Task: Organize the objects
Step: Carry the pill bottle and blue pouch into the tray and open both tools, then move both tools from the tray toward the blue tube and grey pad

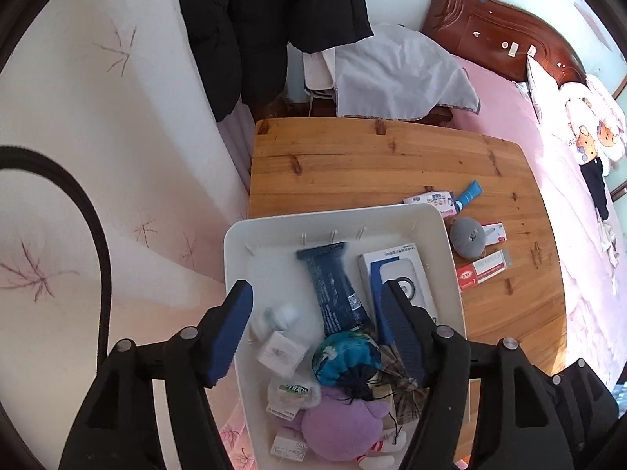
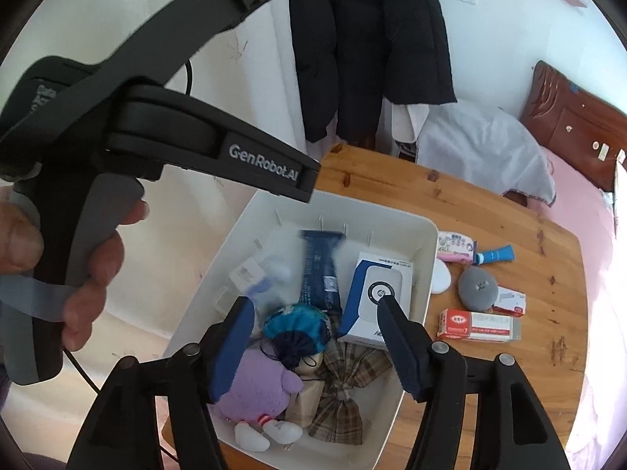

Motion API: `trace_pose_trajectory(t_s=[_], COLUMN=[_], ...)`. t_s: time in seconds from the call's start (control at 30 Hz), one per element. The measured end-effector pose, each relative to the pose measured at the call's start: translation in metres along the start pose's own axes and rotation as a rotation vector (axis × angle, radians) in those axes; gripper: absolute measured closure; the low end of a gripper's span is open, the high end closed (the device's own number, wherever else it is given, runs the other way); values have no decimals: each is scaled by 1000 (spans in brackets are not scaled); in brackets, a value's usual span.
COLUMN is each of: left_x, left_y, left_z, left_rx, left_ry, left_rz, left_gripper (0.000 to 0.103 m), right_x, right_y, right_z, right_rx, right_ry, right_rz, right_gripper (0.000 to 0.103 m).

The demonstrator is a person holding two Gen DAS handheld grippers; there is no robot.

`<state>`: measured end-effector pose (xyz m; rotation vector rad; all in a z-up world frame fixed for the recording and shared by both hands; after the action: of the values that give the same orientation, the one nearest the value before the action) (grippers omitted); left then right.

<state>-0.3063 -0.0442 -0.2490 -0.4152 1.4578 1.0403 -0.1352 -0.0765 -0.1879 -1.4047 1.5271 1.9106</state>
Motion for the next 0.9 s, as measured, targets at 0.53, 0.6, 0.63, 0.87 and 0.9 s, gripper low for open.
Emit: trace_pose_trajectory(t_s=[0.53, 0.6, 0.63, 0.87, 0.9], left_x=[-17, -20, -21, -26, -27], left_y=[6, 6, 6, 4, 3], left_z=[23, 26, 28, 41, 45], left_rx=[79, 89, 93, 134, 143], left_ry=[-34, -35, -36, -36, -35], left_rz=[24, 31, 32, 37, 38], left_gripper=[31, 31, 31, 31, 31], right_x=[-15, -19, -20, -33, -35], right_y=[-1, -1, -1, -3, -4], right_z=[12, 13, 13, 19, 21], right_rx=[49, 49, 49, 64, 68], right_ry=[-13, -11, -12, -13, -12], right_rz=[47, 56, 61, 91, 94], right_gripper=[36, 37, 37, 37, 37])
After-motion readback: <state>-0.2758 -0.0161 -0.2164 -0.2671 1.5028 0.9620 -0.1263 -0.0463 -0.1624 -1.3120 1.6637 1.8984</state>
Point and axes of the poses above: each gripper's, at about its wrist camera, not at the fingertips, and x roughly the way its jaws point, z to its right, y to its top, the point moved 8 cm from there along x, roughly the way its jaws point, and after that the axes turned 2 degrees about -x, right-handed, at the moved point
